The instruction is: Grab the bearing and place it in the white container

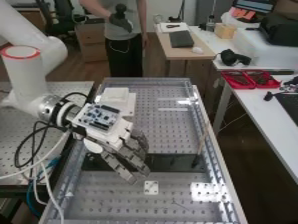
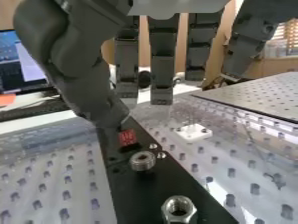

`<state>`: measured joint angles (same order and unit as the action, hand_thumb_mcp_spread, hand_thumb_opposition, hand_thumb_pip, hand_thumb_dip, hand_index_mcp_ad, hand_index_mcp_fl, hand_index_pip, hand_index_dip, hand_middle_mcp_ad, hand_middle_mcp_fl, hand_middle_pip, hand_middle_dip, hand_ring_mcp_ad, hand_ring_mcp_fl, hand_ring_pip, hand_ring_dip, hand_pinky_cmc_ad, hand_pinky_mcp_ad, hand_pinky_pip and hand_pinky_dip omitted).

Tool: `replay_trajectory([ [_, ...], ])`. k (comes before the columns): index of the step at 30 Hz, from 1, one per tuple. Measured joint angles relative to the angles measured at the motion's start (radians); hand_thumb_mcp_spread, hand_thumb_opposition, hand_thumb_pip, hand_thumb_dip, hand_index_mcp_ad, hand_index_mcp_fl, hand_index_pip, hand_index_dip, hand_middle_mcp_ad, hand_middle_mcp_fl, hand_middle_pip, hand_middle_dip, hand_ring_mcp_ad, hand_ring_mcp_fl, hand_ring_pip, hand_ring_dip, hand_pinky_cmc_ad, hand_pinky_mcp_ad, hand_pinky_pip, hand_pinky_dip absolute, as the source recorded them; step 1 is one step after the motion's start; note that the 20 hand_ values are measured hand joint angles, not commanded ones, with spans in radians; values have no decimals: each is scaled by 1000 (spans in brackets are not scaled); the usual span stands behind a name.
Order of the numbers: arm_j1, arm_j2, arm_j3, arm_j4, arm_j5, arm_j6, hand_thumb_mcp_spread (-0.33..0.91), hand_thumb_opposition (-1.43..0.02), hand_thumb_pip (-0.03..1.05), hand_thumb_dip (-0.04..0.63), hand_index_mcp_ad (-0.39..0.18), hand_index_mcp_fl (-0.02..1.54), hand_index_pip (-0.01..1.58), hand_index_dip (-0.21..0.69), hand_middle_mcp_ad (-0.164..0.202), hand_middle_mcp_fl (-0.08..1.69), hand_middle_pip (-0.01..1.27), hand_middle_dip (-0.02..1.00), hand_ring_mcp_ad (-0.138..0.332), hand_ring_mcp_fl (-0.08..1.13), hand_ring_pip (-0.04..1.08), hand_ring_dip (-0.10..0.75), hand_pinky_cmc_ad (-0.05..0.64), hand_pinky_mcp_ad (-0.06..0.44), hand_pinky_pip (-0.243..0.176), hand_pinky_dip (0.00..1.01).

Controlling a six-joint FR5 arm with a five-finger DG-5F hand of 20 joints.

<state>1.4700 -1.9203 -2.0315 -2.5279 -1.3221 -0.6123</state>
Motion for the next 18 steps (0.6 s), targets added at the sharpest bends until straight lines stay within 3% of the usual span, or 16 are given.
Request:
replay_trajectory([
  [5,11,-13,-4,5,24,-32,382,-836,862,346,-72,-10,1241,77,80,209,801,569,145,33,353,353,379,311,-124,375],
  [18,41,-36,-40,76,89,-28,386,-822,862,346,-72,0,1295,77,82,175,822,574,145,35,405,353,380,309,-124,375],
])
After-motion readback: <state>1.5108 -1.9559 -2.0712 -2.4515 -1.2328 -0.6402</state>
